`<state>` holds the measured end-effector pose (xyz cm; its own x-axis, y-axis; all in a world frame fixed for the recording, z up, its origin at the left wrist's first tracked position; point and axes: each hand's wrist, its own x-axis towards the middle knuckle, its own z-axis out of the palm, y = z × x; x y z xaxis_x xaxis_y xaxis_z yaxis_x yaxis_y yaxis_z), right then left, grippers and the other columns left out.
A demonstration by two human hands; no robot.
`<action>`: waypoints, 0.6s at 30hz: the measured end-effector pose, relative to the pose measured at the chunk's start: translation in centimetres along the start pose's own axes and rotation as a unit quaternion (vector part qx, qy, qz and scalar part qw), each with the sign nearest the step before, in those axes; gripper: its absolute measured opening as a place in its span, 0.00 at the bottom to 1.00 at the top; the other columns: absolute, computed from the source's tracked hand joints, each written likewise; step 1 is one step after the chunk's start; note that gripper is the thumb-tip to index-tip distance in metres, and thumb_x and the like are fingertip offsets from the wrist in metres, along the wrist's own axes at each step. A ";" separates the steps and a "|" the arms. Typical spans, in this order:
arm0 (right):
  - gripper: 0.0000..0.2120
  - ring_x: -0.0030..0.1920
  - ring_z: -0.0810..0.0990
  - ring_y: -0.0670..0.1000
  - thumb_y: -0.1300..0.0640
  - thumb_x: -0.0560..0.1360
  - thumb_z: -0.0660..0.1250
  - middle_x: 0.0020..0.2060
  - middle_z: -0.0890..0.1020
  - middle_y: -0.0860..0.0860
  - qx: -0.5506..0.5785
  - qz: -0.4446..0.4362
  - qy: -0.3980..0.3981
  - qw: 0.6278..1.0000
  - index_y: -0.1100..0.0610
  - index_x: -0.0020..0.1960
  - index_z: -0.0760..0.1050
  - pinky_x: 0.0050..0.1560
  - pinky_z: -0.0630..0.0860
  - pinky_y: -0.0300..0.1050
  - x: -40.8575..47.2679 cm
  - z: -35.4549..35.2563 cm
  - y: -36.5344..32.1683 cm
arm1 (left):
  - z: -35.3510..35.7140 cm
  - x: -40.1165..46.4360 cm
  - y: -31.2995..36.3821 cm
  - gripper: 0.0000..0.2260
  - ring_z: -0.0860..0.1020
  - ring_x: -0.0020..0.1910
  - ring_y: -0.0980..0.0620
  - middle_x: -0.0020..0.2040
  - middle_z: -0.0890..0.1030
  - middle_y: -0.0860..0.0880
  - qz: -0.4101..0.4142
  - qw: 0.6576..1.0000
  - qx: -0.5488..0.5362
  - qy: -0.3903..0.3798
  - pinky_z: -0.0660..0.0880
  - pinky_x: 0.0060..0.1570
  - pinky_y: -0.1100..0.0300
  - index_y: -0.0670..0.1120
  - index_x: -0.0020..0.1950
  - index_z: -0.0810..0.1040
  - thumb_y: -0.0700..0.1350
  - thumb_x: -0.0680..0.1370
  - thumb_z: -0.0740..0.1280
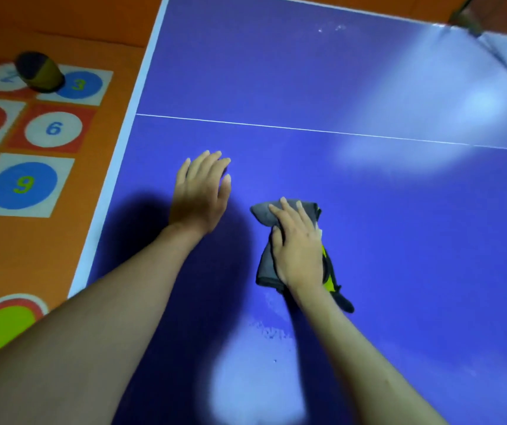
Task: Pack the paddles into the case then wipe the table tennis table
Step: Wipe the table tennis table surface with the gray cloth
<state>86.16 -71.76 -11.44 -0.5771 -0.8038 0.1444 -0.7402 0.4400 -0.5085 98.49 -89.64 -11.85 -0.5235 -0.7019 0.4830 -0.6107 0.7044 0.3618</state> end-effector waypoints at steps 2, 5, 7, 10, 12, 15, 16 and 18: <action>0.19 0.80 0.63 0.51 0.59 0.82 0.65 0.77 0.70 0.44 -0.005 -0.002 0.002 1.000 0.47 0.72 0.76 0.72 0.67 0.62 -3.9 0.1 -1.2 | -1.5 -1.2 -1.4 0.16 0.75 0.71 0.41 0.69 0.79 0.43 0.018 0.999 0.039 0.013 0.68 0.72 0.40 0.44 0.67 0.79 0.48 0.85 0.58; 0.21 0.80 0.63 0.52 0.59 0.81 0.65 0.78 0.69 0.43 -0.031 -0.010 -0.009 0.999 0.46 0.72 0.74 0.69 0.69 0.65 -8.5 0.4 -2.7 | -3.4 -2.6 -4.7 0.16 0.75 0.71 0.39 0.69 0.79 0.41 0.018 0.996 0.082 -0.002 0.68 0.71 0.39 0.42 0.67 0.79 0.47 0.85 0.58; 0.21 0.80 0.64 0.53 0.59 0.81 0.63 0.77 0.70 0.43 -0.056 -0.026 -0.008 0.998 0.46 0.72 0.75 0.68 0.71 0.65 -9.4 0.5 -3.0 | -4.2 -2.8 -6.6 0.18 0.74 0.72 0.38 0.70 0.78 0.40 0.006 0.994 0.104 -0.040 0.67 0.71 0.37 0.42 0.68 0.78 0.48 0.85 0.56; 0.20 0.80 0.64 0.52 0.57 0.81 0.59 0.76 0.71 0.43 -0.053 -0.059 -0.009 0.997 0.47 0.71 0.75 0.69 0.71 0.61 -7.1 0.6 -2.4 | -4.2 -2.7 -8.1 0.21 0.69 0.76 0.39 0.74 0.74 0.41 -0.018 0.989 0.105 -0.100 0.63 0.74 0.36 0.44 0.73 0.75 0.51 0.85 0.53; 0.19 0.79 0.65 0.54 0.58 0.81 0.60 0.76 0.72 0.45 -0.035 -0.078 -0.007 0.996 0.48 0.70 0.76 0.71 0.69 0.58 -3.8 1.0 -1.9 | -4.0 -3.0 -8.4 0.21 0.66 0.78 0.40 0.77 0.71 0.43 -0.038 0.990 0.088 -0.105 0.60 0.75 0.36 0.46 0.75 0.72 0.52 0.85 0.53; 0.18 0.78 0.66 0.56 0.61 0.80 0.64 0.75 0.74 0.49 -0.019 -0.062 0.008 0.998 0.52 0.69 0.77 0.73 0.67 0.59 2.4 2.0 -1.5 | -4.0 -3.1 -8.2 0.22 0.64 0.79 0.41 0.78 0.69 0.44 -0.052 0.989 0.075 -0.116 0.58 0.76 0.37 0.47 0.76 0.70 0.54 0.85 0.52; 0.18 0.79 0.66 0.56 0.61 0.80 0.64 0.75 0.73 0.49 -0.016 -0.045 0.007 0.999 0.52 0.69 0.77 0.73 0.66 0.59 4.4 2.4 -1.5 | -4.1 -3.1 -8.1 0.23 0.63 0.80 0.42 0.79 0.68 0.44 -0.060 0.988 0.069 -0.126 0.57 0.77 0.38 0.48 0.77 0.70 0.54 0.85 0.51; 0.18 0.79 0.65 0.55 0.61 0.81 0.65 0.75 0.73 0.49 -0.010 -0.017 0.006 1.000 0.52 0.69 0.77 0.73 0.64 0.58 8.3 2.9 -1.6 | -4.2 -3.1 -8.1 0.24 0.60 0.81 0.45 0.80 0.66 0.46 -0.071 0.985 0.063 -0.143 0.56 0.79 0.39 0.49 0.79 0.68 0.55 0.86 0.50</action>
<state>83.52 -80.31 -11.95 -0.5549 -0.8139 0.1721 -0.7669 0.4203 -0.4850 107.57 -92.77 -12.88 -0.5627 -0.8061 0.1831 -0.7490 0.5909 0.2996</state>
